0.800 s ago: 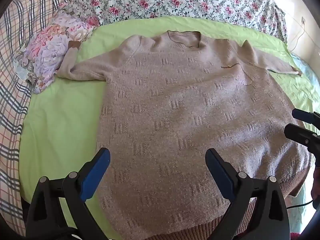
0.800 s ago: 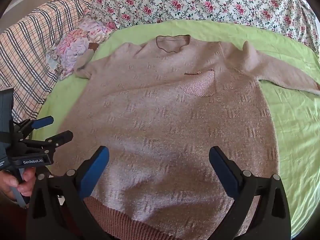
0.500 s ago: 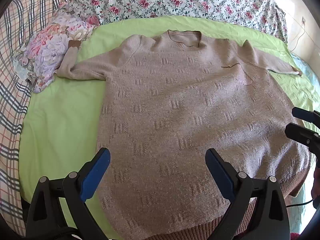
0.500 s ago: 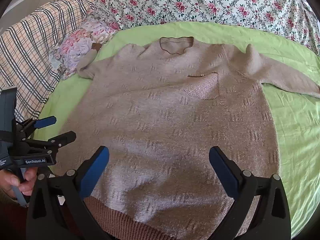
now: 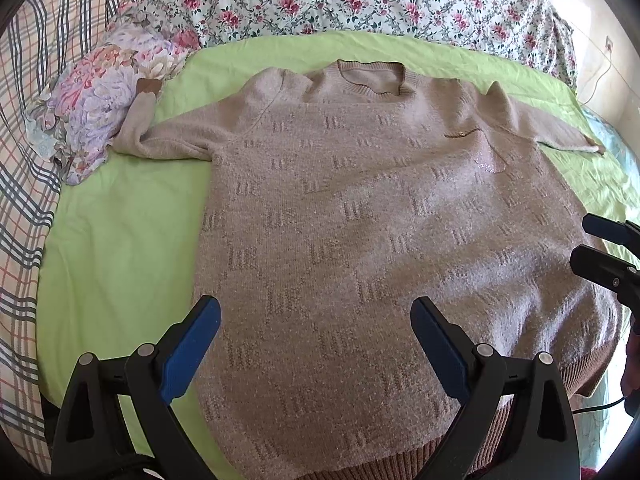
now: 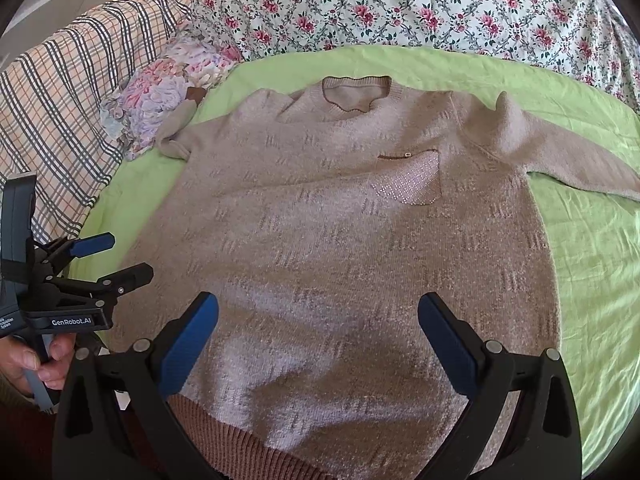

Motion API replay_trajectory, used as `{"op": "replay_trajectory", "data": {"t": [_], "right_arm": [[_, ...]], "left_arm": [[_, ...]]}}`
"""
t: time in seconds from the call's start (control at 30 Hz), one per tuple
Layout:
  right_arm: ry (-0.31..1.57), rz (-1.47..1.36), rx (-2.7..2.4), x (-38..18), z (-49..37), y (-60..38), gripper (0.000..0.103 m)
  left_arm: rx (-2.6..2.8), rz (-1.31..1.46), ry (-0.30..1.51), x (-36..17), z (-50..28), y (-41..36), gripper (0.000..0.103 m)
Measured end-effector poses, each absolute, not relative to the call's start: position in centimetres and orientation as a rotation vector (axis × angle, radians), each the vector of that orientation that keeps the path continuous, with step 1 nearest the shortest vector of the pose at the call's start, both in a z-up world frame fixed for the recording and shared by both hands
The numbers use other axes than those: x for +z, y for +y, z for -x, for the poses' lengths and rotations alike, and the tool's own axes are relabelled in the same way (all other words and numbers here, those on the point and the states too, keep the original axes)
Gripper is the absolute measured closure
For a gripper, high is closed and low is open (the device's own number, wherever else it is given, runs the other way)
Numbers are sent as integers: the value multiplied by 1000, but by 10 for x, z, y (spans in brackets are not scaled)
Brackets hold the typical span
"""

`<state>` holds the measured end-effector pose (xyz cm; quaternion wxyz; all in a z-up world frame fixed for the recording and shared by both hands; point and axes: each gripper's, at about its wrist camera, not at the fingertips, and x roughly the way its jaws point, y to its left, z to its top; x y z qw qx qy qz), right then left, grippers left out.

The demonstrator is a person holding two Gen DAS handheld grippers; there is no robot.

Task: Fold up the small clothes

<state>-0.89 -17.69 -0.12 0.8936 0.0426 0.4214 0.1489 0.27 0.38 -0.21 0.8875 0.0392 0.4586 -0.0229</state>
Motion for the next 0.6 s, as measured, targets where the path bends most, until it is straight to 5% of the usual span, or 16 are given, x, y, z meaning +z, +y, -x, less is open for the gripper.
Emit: {"op": "replay_trajectory", "data": {"t": [0.6], "right_arm": [[880,-59,300,-8,1,-165,3]], "left_arm": [[-38,-84,960,-5,-17,3,7]]}}
